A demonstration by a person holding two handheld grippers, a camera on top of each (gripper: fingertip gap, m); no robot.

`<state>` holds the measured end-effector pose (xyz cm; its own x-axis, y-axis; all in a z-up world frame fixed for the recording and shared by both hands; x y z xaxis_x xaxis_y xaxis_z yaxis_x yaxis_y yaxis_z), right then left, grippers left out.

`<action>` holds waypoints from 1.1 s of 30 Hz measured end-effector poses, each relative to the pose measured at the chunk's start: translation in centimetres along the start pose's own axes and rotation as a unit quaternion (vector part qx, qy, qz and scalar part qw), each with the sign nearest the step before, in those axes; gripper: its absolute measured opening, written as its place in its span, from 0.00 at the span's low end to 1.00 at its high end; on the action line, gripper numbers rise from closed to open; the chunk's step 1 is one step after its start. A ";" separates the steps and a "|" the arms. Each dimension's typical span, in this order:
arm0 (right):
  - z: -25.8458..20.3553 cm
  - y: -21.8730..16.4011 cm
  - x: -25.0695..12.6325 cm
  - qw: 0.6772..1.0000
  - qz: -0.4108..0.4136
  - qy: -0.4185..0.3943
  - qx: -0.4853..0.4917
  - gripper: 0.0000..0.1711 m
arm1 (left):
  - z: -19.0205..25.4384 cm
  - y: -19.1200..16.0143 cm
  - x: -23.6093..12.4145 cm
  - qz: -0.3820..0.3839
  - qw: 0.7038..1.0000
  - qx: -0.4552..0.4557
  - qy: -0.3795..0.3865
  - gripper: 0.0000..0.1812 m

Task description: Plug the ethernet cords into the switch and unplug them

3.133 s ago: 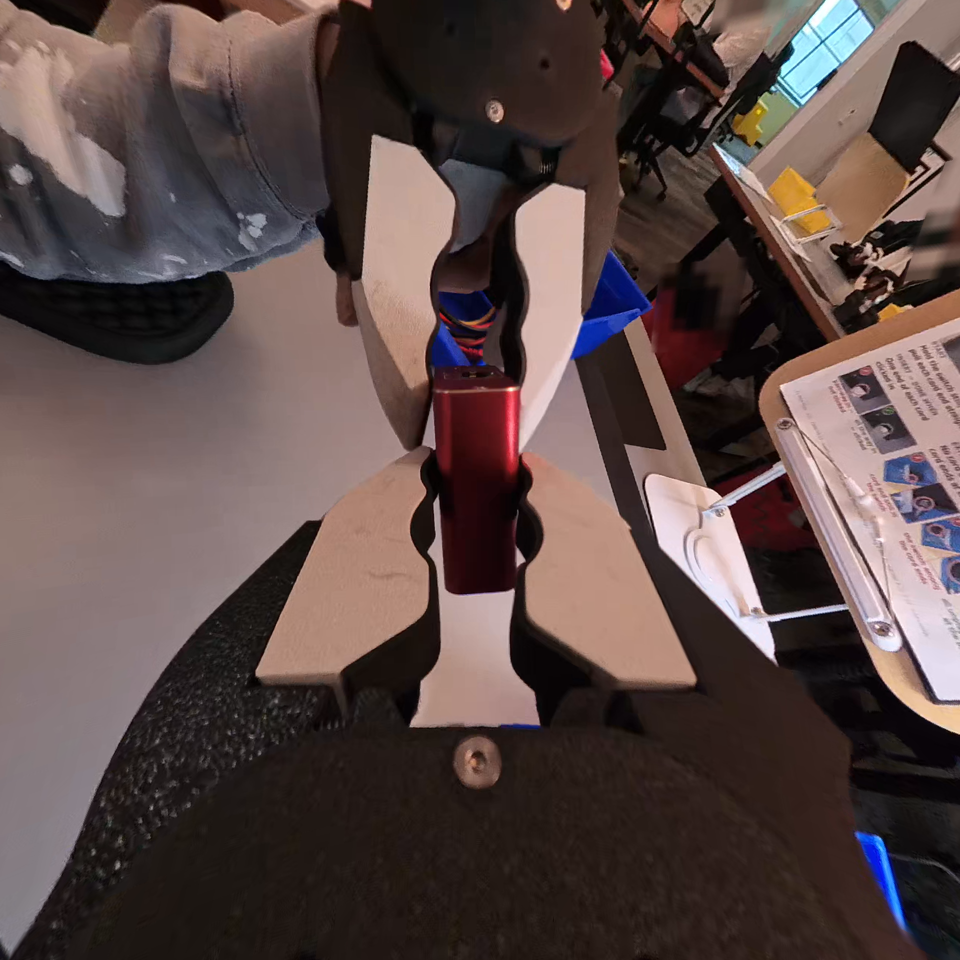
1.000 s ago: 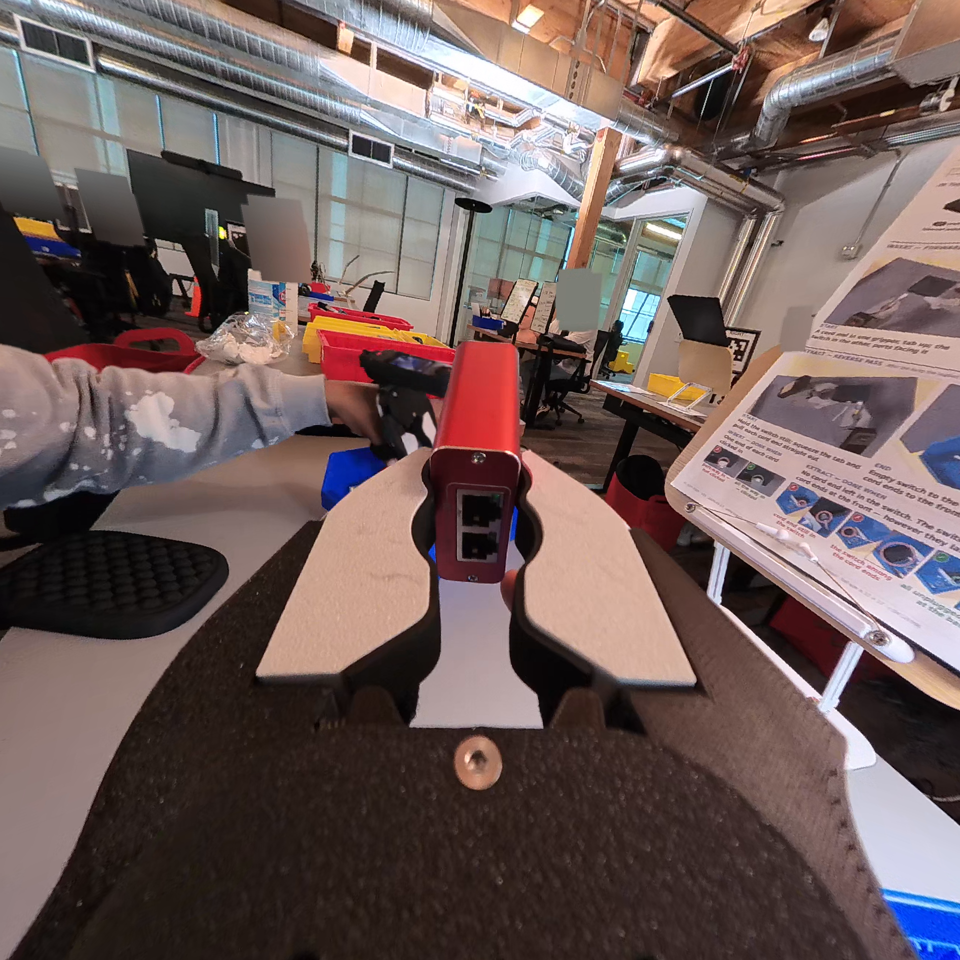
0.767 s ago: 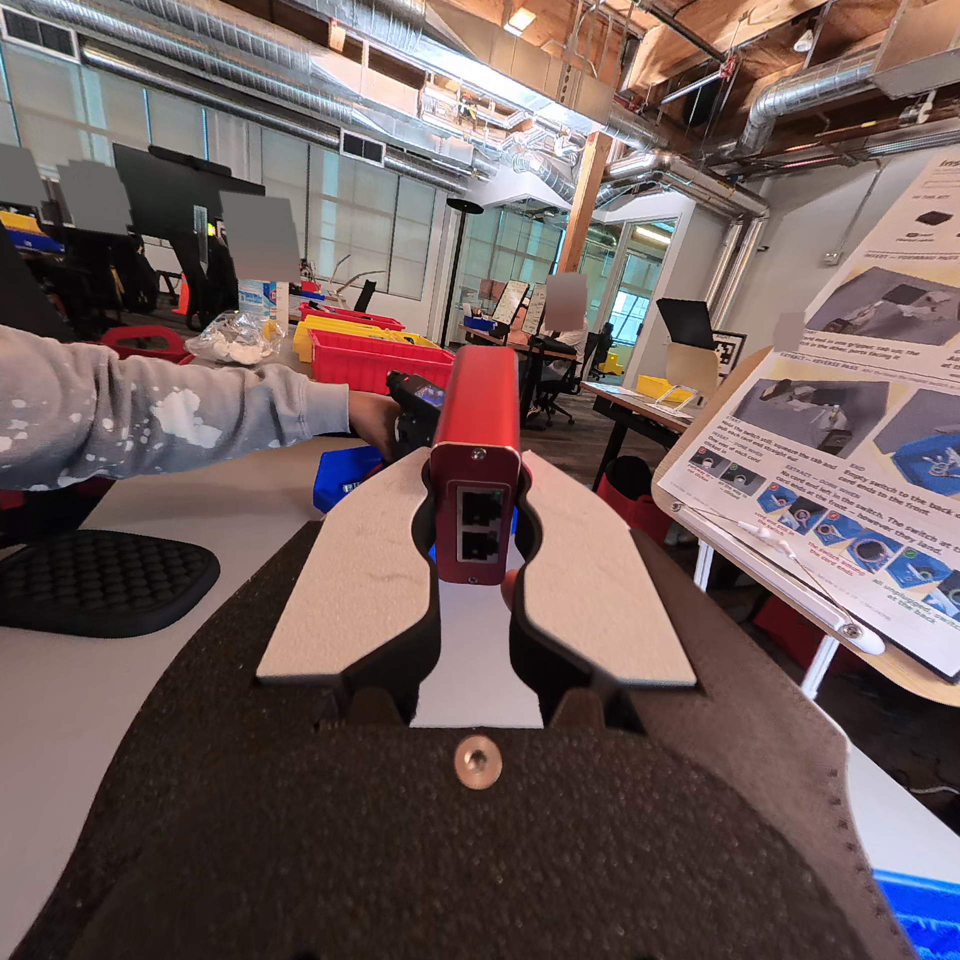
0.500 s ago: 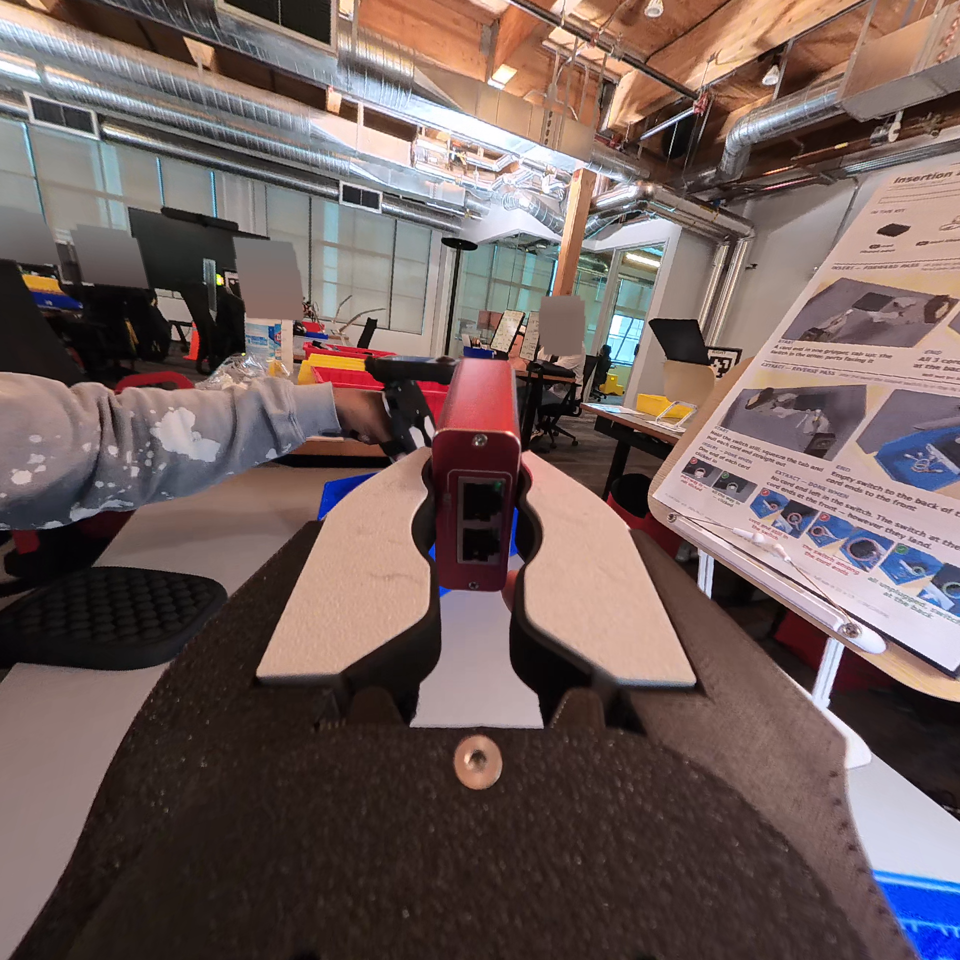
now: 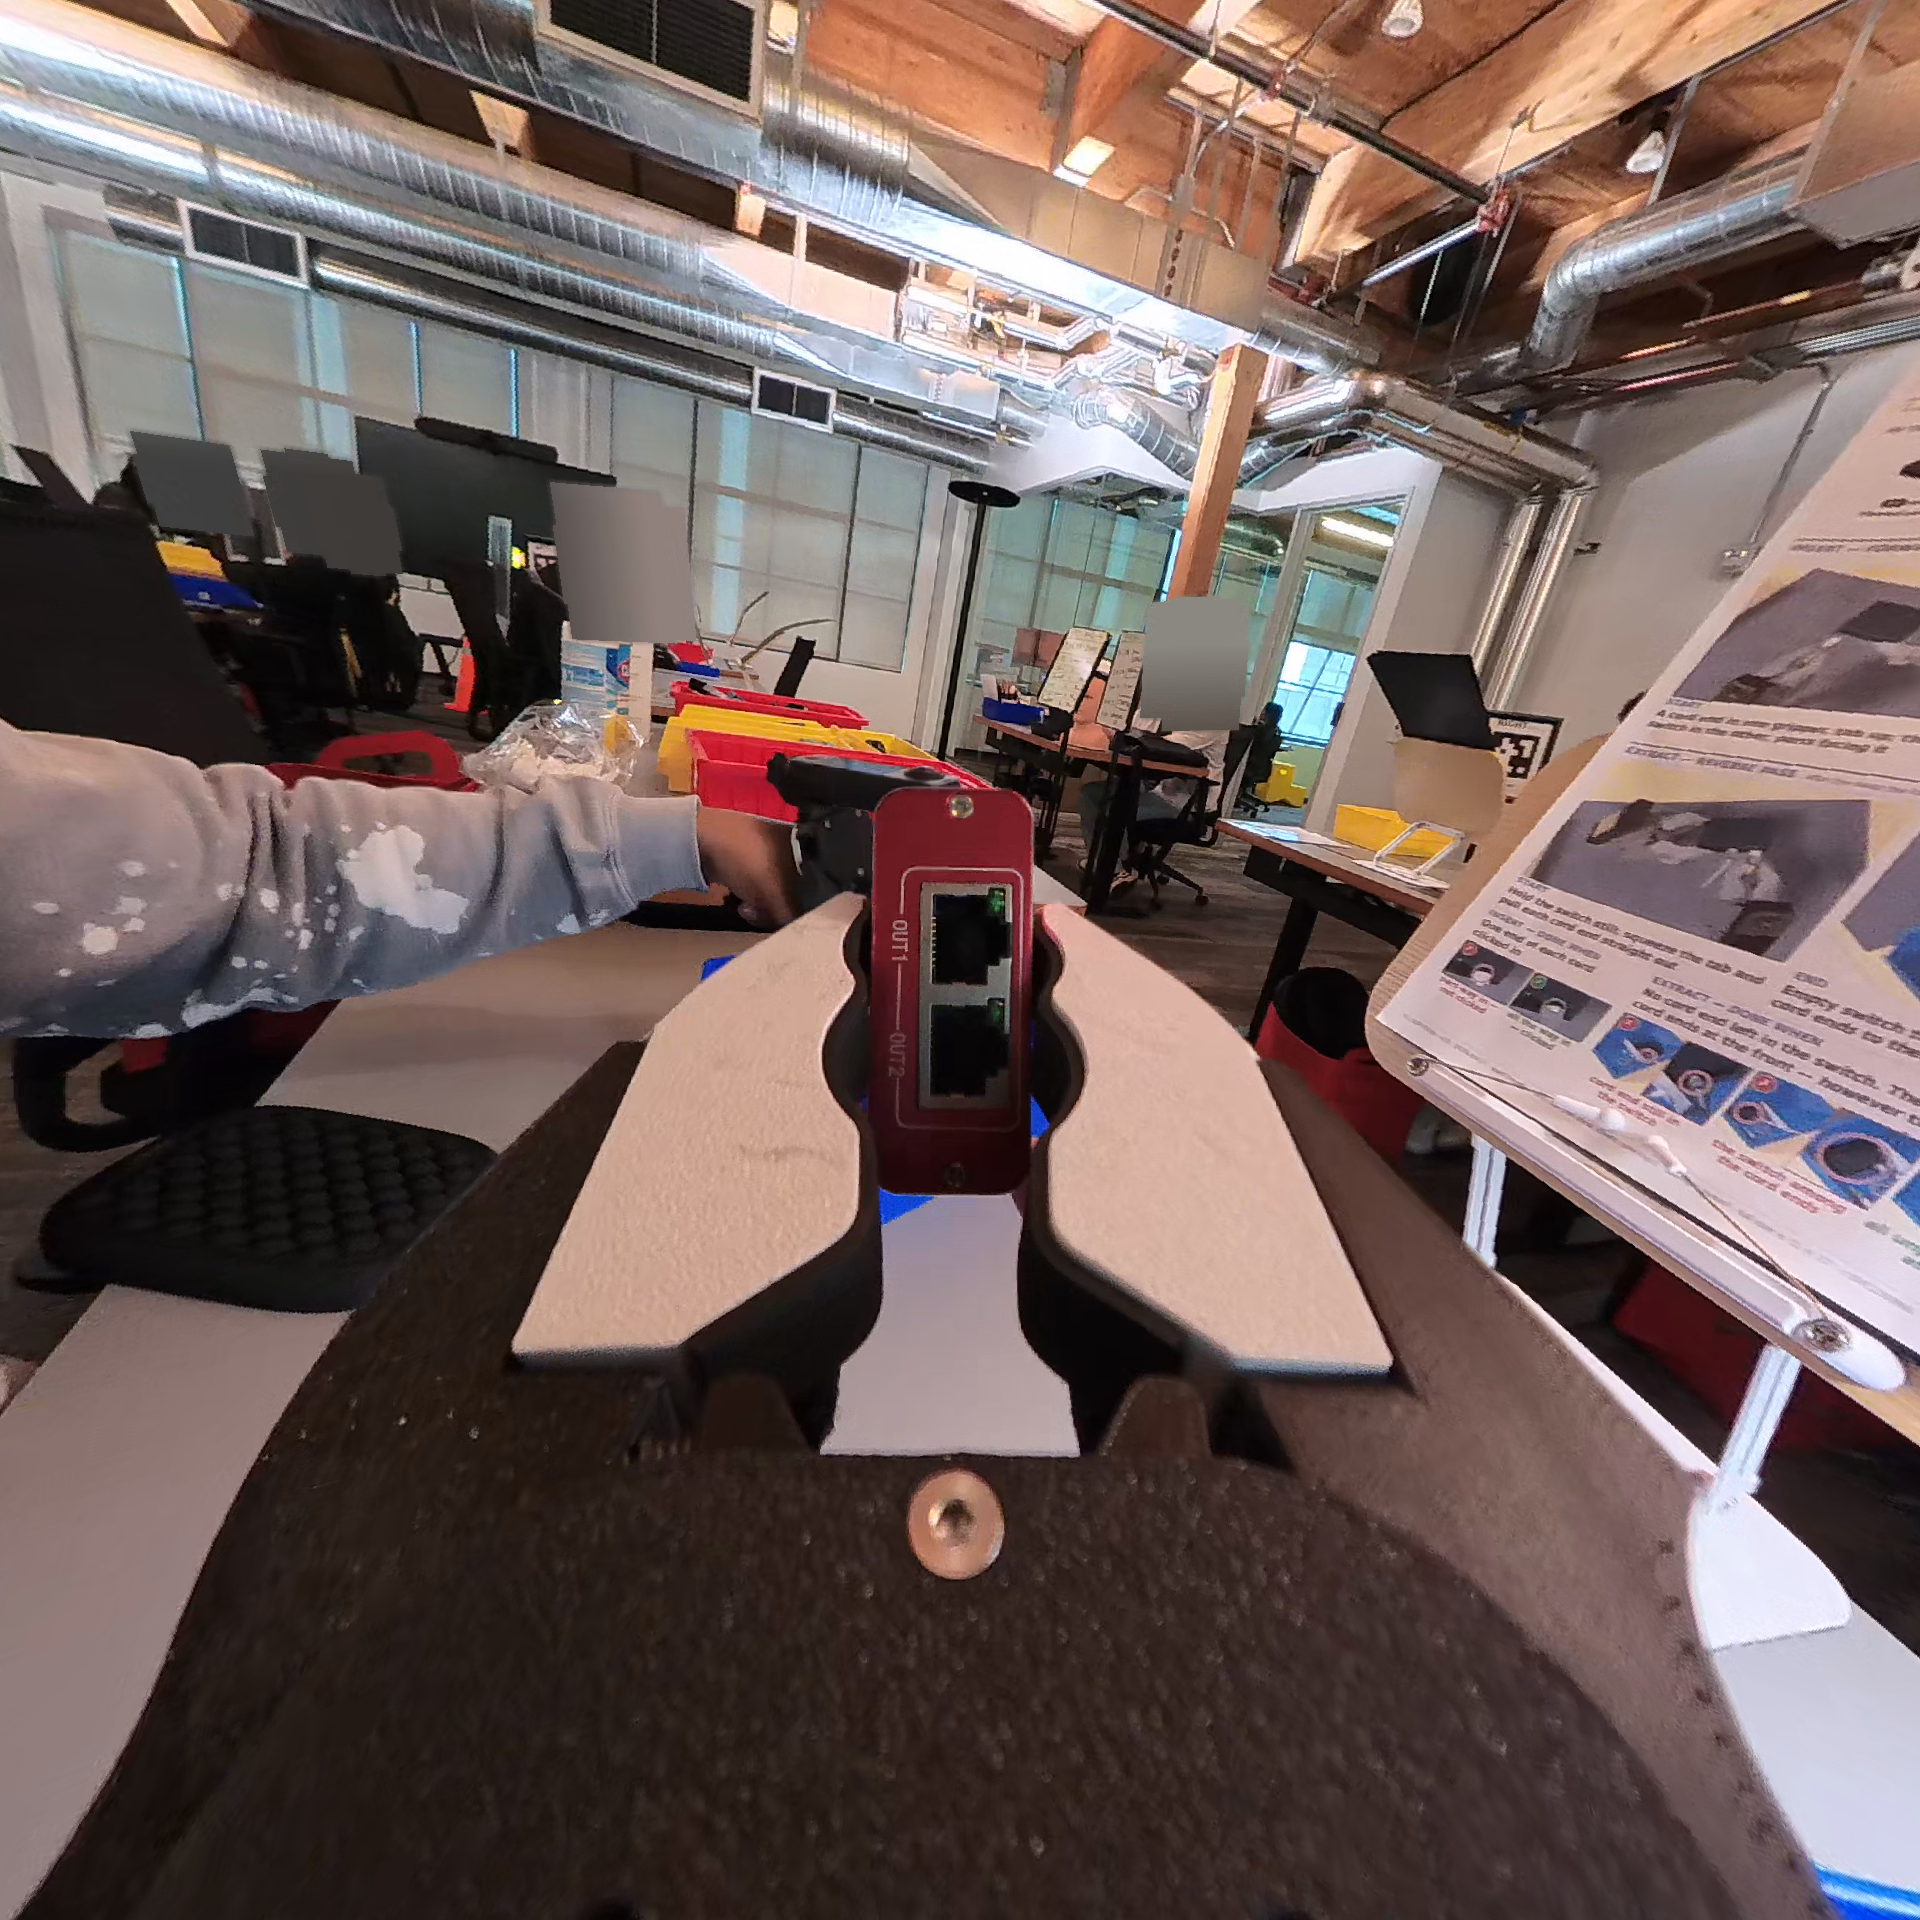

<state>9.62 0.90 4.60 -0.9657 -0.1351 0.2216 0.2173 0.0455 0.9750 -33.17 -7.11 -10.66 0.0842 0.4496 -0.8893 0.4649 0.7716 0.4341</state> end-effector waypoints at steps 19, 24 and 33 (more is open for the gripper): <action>-1.8 -3.2 3.3 0.987 0.049 0.105 0.112 0.15 | 23.3 21.3 -8.7 0.484 0.809 0.207 -0.262 0.20; -2.2 -4.5 3.3 0.991 -0.031 0.112 0.069 0.15 | 23.5 20.6 -8.4 0.482 0.802 0.231 -0.266 0.14; -3.0 -6.4 5.0 0.990 -0.119 0.071 0.007 0.20 | 23.4 20.0 -8.0 0.480 0.798 0.239 -0.274 0.14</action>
<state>3.85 -3.03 -0.53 -0.9597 -0.2808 -0.0133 -0.0166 0.0094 0.9998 -3.88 -5.80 1.82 0.9159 0.3652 -0.1666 0.2270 -0.1289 0.9653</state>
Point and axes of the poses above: each gripper's, where its closed fingertips meet, x out along the fingers, y out of its top, z = x × y across the jaws, the point moved 5 cm from there along -x, back along the fingers, and after that the axes turned 11 degrees about x, right-handed, at the moved point
